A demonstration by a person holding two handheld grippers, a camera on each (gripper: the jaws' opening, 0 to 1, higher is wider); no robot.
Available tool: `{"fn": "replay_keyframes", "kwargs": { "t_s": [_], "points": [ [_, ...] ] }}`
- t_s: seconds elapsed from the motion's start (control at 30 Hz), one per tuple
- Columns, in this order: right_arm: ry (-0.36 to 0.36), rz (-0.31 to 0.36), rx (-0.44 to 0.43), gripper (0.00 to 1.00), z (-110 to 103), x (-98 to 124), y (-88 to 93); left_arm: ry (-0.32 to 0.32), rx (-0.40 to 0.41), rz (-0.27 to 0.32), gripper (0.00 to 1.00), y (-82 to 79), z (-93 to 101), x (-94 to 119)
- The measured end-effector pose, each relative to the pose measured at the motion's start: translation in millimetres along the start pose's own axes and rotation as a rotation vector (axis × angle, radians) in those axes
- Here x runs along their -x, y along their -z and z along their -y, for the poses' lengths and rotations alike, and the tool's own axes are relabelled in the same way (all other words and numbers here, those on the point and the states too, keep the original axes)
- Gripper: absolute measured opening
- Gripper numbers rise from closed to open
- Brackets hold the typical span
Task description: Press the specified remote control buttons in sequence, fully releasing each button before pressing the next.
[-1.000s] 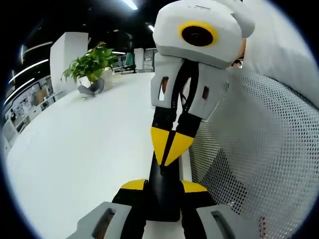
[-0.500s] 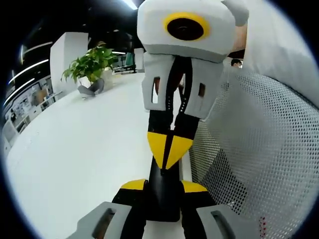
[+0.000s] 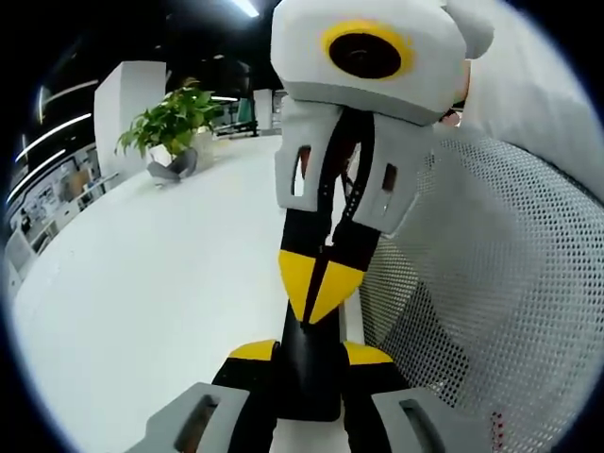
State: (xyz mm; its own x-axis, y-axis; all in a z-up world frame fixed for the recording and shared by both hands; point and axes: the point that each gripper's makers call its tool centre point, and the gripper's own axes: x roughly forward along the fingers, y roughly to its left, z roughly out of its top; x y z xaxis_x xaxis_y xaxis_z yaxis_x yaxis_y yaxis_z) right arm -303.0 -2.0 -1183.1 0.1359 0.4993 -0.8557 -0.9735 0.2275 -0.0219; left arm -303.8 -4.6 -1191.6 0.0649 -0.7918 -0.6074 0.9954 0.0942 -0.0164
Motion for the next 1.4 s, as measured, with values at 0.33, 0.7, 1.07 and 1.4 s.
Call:
{"fn": "replay_keyframes", "kwargs": {
  "t_s": [0.33,0.7,1.07,1.4],
  "points": [
    [-0.040,0.015,0.042,0.00,-5.4,1.2,-6.6,0.000,0.008,0.007,0.24,-0.1,-0.7,0.1],
    [-0.048,-0.027,0.094,0.00,-4.6,-3.3,-4.0,0.000,0.007,0.006,0.24,-0.2,-0.3,0.3],
    [-0.040,0.067,0.060,0.00,-2.1,-3.5,-7.2,-0.007,0.015,0.000,0.24,-0.4,-0.5,0.5],
    [-0.084,0.095,0.034,0.07,5.2,6.2,6.9,-0.011,0.021,0.009,0.25,-0.2,-0.4,0.3]
  ]
}}
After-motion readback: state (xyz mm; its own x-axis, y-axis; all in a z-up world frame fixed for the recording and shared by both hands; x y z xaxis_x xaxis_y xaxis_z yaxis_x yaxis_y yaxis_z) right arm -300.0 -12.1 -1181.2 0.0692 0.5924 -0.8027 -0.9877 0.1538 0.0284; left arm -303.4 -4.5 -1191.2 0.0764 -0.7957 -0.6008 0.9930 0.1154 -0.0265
